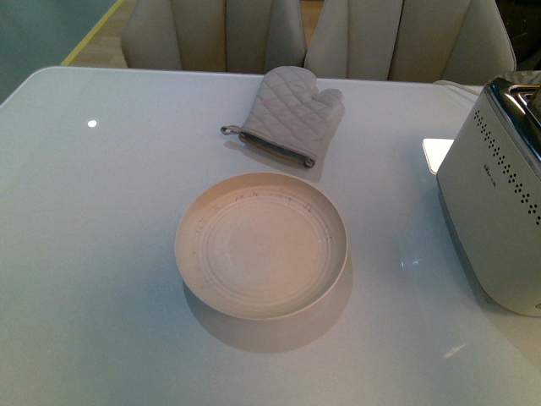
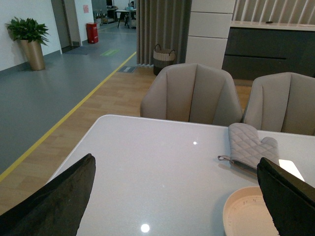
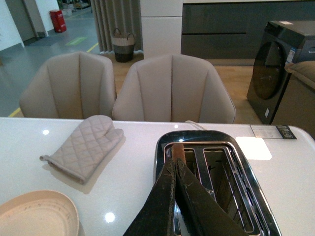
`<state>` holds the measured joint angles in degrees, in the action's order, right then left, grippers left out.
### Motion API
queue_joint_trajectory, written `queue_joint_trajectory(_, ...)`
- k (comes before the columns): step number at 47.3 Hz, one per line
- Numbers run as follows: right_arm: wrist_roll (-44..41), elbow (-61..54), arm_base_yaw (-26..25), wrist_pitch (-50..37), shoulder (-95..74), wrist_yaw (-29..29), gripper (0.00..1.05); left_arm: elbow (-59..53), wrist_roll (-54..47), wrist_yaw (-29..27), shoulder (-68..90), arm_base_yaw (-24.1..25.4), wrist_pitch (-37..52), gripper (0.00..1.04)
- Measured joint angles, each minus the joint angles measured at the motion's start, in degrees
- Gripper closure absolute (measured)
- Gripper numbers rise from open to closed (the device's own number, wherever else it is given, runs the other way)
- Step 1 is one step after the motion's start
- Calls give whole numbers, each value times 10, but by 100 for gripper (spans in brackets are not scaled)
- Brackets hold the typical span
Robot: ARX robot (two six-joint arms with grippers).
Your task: Put bread into toaster
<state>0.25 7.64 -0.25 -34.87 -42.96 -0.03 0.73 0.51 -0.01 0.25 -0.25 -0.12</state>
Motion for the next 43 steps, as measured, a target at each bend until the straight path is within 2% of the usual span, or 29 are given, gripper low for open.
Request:
queue_joint_trajectory(24,0,-54,0,91,145,0,103,0,0,0,0,0,0,7)
queue_joint_trajectory(30,-1,-66,0,81,158,0,103,0,0,0,0,0,0,7)
queue_joint_trajectory(43,-1,-66,0,158,239,0,103,0,0,0,0,0,0,7)
